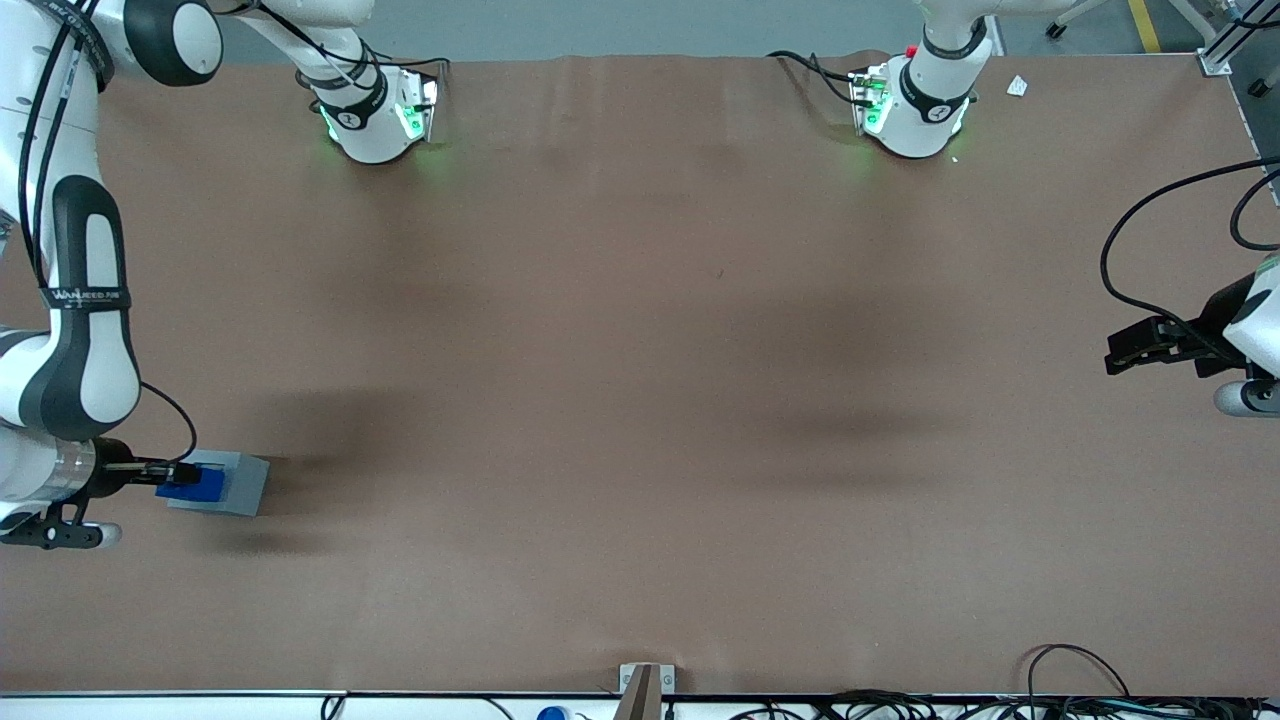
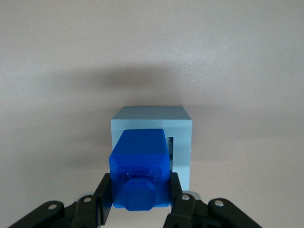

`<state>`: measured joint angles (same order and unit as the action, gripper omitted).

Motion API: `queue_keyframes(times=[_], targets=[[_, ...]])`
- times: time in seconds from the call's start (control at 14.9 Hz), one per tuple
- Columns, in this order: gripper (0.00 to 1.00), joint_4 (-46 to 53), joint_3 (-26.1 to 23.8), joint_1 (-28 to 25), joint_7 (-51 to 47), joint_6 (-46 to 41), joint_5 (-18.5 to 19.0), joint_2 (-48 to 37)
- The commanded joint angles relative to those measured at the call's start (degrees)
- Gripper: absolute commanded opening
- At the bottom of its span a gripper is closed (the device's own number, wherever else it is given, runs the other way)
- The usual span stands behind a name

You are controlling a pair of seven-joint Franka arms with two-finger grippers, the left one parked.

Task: Insert blue part into gray base with right arm
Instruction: 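Lower and press the blue cube into the gray base's hole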

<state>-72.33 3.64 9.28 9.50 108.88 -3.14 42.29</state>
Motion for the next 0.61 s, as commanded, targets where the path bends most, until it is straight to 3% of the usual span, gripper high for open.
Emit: queue_keyframes(times=[0.0,0.54], targets=[[0.00,1.3,-0.7,1.0,-0.4,-1.1,0.9,0.9],[0.00,2.5,0.6,0.4,-1.1,-3.3,0.9,0.8]])
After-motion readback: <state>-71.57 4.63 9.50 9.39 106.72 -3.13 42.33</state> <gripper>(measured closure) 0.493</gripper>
